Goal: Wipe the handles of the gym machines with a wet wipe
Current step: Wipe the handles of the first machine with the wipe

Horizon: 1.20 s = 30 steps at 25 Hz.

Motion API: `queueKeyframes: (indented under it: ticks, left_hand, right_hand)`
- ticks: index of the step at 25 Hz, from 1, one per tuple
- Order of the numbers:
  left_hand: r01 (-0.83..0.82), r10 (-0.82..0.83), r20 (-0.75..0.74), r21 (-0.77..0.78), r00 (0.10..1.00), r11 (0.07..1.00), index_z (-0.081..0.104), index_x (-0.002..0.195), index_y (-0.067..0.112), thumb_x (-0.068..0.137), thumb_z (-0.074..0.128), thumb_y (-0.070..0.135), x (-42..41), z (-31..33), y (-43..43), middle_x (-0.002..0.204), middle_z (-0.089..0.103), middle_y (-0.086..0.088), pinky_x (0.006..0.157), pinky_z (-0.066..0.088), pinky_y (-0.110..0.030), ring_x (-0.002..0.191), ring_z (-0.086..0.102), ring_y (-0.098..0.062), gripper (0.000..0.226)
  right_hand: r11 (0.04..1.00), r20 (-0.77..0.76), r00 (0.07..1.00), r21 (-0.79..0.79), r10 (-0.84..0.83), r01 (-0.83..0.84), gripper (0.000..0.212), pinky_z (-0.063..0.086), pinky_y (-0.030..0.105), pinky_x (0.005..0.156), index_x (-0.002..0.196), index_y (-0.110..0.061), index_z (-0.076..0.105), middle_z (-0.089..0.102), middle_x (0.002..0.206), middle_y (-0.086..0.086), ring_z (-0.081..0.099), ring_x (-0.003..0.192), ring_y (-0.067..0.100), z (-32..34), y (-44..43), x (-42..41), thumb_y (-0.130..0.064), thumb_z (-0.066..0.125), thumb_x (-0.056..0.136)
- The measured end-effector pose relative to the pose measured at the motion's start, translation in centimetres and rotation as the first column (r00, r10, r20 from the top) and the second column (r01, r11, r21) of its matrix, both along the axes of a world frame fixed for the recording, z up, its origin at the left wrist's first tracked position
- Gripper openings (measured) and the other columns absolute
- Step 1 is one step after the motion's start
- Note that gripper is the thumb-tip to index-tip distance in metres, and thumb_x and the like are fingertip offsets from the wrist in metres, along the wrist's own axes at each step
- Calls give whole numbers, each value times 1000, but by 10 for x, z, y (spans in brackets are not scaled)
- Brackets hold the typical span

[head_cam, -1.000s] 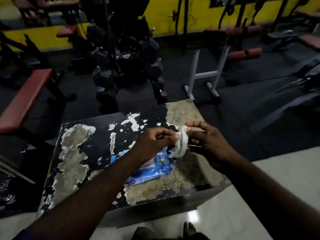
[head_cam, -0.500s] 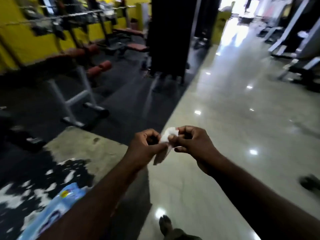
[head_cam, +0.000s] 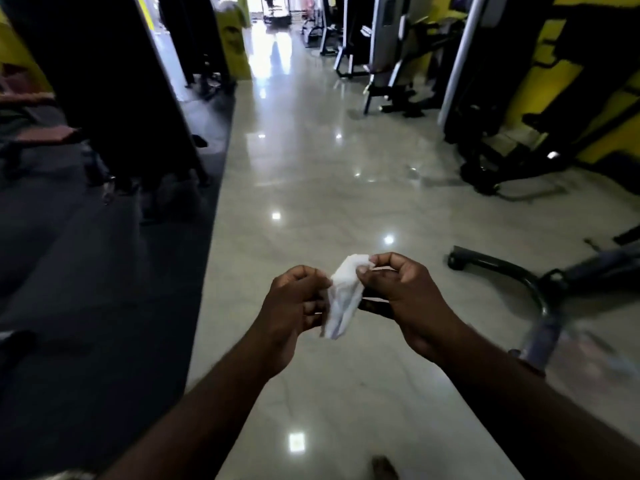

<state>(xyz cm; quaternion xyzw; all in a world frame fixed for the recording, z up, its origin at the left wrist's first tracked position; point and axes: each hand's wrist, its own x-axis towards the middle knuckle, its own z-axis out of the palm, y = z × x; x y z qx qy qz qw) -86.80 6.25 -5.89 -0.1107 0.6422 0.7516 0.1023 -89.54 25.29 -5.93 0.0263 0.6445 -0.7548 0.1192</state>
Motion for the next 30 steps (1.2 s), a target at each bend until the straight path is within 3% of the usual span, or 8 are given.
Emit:
queueKeyframes:
  ticks: [3,6,8,13,19,23,27,30]
  left_hand:
    - [96,-101,-48,-89,994,991,66,104,-5,86,82,12,-85,-2,65,92,75,-23,79,64,-41,84,74,-30,30]
    - [111,-116,-60,-85,991,990,65,104,-12,87,81,9,-165,-2,117,93,71,-35,81,64,-47,81,73,-33,31]
    - [109,-113,-52,-81,992,991,64,107,-8,90,78,7,-210,0,138,95,74,-30,81,64,-47,83,75,-35,27]
    - [50,-50,5,-27,999,998,62,114,3,87,72,-11,-336,-13,159,106,76,-18,72,63,-41,95,76,-34,32]
    - [116,-116,0,37,993,993,64,117,3,75,87,-2,-524,-26,157,103,77,-20,82,64,-48,94,77,-37,47]
    - [258,-255,-46,73,966,963,66,116,2,88,81,11,-687,3,166,104,78,-18,82,64,-43,97,76,-33,33]
    - [308,-305,-108,20,946,951,64,106,0,87,80,7,-818,40,207,98,76,-24,78,64,-46,87,76,-32,26]
    - [288,-289,-151,-31,945,957,62,96,2,88,80,5,-909,47,242,93,72,-27,72,65,-46,78,75,-30,20]
  right_hand:
    - [994,-12,994,6,-106,106,29,64,38,75,113,3,58,77,99,20,76,90,31,-4,57,-73,-13,73,94]
    - [995,61,994,-32,-93,95,35,61,46,89,119,-6,60,78,106,14,76,101,33,-5,108,-141,-26,73,94]
    - [1000,85,996,13,-27,26,33,61,44,91,120,-6,63,78,106,14,76,102,32,-6,132,-179,-20,75,93]
    - [988,66,988,78,-139,133,10,64,39,83,103,-1,70,78,96,19,74,86,29,-20,163,-305,-5,71,94]
    - [996,122,990,65,-71,63,27,62,35,86,117,2,66,78,107,18,75,104,32,-26,151,-477,-16,70,96]
    - [974,69,972,40,-224,222,32,63,43,88,106,15,59,74,104,29,73,103,42,-2,161,-618,-12,71,94]
    - [916,33,915,-6,-402,402,17,64,45,74,93,0,58,68,101,39,74,90,40,28,195,-727,-9,73,93]
    - [882,-26,882,-5,-471,471,18,59,36,58,96,-7,56,72,88,27,75,79,32,32,224,-807,-6,74,92]
